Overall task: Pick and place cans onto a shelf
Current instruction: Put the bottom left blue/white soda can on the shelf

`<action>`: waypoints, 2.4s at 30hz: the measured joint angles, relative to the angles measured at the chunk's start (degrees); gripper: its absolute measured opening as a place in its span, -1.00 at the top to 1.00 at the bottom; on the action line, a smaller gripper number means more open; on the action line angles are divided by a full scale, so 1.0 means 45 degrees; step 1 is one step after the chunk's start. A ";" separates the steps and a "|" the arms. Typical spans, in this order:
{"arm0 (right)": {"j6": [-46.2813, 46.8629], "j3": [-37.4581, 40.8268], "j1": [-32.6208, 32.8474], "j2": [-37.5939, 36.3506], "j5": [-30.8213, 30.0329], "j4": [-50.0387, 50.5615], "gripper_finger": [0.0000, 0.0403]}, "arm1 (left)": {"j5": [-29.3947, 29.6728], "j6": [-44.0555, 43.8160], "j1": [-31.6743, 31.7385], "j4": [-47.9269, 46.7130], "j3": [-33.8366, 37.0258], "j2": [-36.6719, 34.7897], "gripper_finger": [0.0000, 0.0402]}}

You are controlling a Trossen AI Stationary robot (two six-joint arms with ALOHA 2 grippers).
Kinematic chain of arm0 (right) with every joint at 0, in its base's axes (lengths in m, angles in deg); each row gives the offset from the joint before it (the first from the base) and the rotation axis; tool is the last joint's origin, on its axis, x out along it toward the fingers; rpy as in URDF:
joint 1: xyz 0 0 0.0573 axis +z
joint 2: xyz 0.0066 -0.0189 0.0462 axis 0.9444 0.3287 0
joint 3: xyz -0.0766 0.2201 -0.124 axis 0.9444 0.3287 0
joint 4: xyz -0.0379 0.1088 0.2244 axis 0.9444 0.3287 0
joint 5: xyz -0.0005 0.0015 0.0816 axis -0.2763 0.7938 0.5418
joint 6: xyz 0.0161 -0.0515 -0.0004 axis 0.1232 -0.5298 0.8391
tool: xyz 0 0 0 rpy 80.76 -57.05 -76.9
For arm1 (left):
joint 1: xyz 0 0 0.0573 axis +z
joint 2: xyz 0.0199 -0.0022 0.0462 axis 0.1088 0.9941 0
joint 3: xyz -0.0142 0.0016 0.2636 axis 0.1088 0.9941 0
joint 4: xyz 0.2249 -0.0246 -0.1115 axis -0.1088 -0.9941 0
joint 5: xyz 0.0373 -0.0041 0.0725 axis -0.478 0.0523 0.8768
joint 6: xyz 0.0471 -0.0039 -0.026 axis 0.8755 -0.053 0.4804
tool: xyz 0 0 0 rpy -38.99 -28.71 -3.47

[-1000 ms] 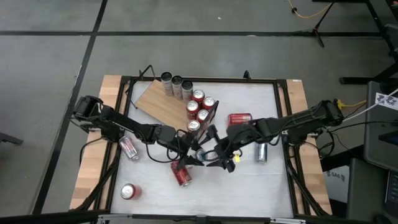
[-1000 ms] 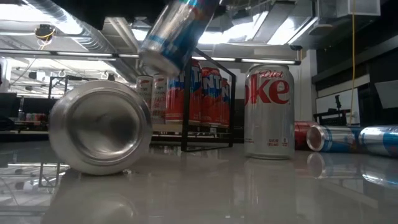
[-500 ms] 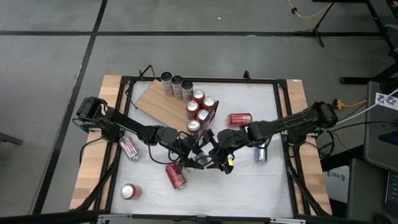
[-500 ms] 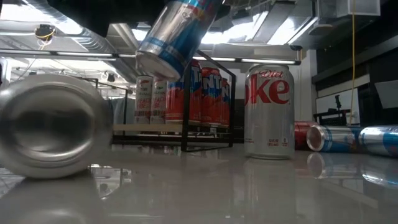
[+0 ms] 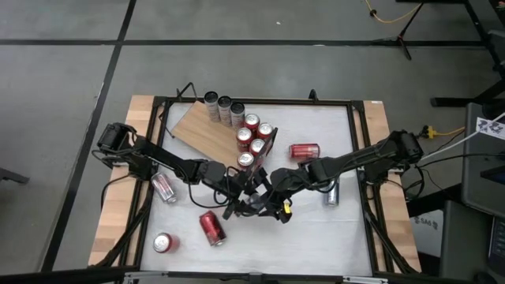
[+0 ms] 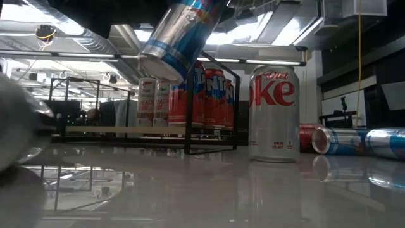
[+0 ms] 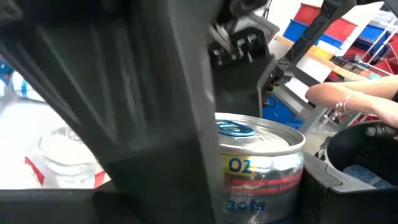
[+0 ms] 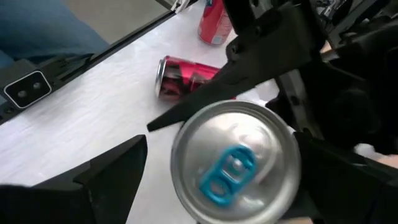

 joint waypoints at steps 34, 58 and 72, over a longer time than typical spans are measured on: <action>-0.0197 0.0010 -0.0019 0.0015 -0.0092 0.0319 -0.13 | 0.1188 -0.0619 0.0064 -0.0093 -0.0049 -0.0018 -0.32; 0.1504 -0.0962 -0.0005 0.0015 0.0525 0.4095 -0.14 | 0.0641 0.0333 0.0060 -0.2088 -0.0010 -0.0033 -0.32; 0.2152 -0.0962 -0.0009 0.0010 0.0529 0.4132 -0.14 | 0.0672 -0.1247 -0.1017 -0.5664 -0.0015 -0.0788 -0.32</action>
